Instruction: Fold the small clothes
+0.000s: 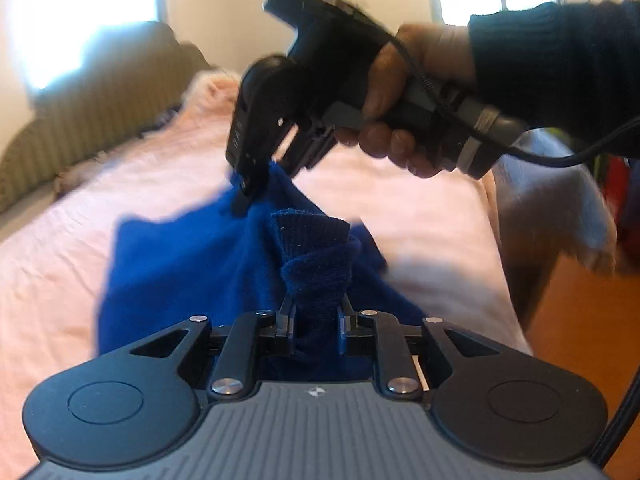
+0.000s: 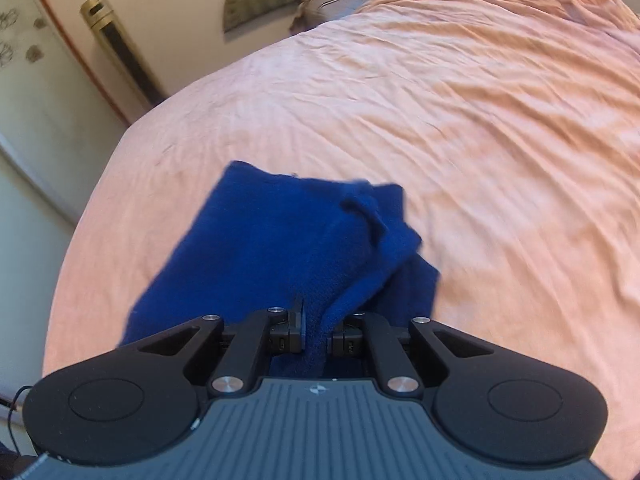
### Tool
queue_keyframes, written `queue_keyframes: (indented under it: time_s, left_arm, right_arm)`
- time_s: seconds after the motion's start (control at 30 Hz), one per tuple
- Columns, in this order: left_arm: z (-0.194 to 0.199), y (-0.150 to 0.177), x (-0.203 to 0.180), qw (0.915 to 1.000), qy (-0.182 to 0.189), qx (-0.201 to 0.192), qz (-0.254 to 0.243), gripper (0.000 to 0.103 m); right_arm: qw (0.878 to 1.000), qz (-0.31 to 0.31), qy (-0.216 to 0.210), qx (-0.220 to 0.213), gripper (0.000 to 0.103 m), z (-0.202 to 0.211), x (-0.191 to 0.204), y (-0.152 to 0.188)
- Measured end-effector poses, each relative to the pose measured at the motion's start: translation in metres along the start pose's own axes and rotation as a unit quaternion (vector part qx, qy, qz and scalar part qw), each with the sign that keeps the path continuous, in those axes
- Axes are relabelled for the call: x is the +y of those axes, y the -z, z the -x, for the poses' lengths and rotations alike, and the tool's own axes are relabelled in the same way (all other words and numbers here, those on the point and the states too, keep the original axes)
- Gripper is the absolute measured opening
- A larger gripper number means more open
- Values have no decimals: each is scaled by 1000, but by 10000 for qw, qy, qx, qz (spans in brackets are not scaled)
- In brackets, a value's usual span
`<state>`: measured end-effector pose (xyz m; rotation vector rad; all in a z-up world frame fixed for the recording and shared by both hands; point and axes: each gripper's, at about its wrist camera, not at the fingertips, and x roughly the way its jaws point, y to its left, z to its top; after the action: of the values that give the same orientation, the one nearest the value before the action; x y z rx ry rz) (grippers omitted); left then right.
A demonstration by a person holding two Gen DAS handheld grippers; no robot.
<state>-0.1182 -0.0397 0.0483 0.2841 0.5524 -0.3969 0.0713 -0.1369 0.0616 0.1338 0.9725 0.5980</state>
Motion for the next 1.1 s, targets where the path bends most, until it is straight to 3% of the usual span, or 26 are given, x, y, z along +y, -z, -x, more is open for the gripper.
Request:
queue_keyframes:
  time_s: [0.1,0.17,0.23,0.27,0.3,0.4,0.47,0.5,0.57,0.6,0.73,0.83,0.93,0.97,1.0,1.03,1.1]
  left_arm:
    - [-5,4,-5,9997,148,36,-199,20]
    - [12,5,2,9989,280,-285,-228,27]
    - [28,6,6,9972,387,-555,-327,39]
    - [33,7,6,9964,300,-635,-472,49]
    - [33,10,-1,9952,162,-691,-671,52]
    - [19,11,-16,9899,-197,-695,-1218,54]
    - [8,8,-20,9894,-203,-542,-1335,54]
    - [2,7,-23,9893,-174,-471,-1371,54]
    - [-4,5,-26,9878,-125,-392,-1502,54]
    - [-5,5,-30,9868,-77,-409,-1564,54]
    - [-12,9,-44,9834,169,-298,-1779,50]
    - [-20,4,-39,9888,354,-83,-1449,43]
    - [-24,-1,-36,9927,485,71,-1103,41]
    - [-23,-1,-36,9926,472,52,-1116,41]
    - [-21,1,-35,9929,465,-9,-1098,41]
    - [-13,1,-33,9934,497,-138,-1022,41]
    - [11,3,-24,9931,635,-442,-877,42]
  right_arm:
    - [9982,-525,36,-298,52,5,-20,8]
    - [9939,-865,-83,-679,63,19,-35,7]
    - [9859,-1230,-242,-1105,63,37,-49,6]
    - [9824,-1380,-340,-1214,63,41,-55,3]
    - [9806,-1456,-399,-1253,63,41,-60,-2]
    - [9849,-1310,-357,-1074,63,27,-60,-15]
    - [9890,-1162,-348,-843,63,11,-53,-19]
    - [9911,-1049,-310,-764,63,6,-47,-20]
    - [9951,-714,-88,-680,43,-6,-36,-22]
    - [9965,-600,15,-586,15,-10,-32,-23]
    - [9970,-451,71,-624,11,-5,-30,-24]
    - [9930,-683,53,-964,10,11,-42,-28]
    - [9934,-867,360,-659,11,-3,-59,-20]
    - [9934,-913,304,-630,13,-7,-61,-13]
    - [9922,-1017,205,-685,22,-6,-62,-7]
    - [9898,-1183,156,-772,40,-2,-62,-2]
    - [9850,-1390,-89,-1021,61,14,-61,8]
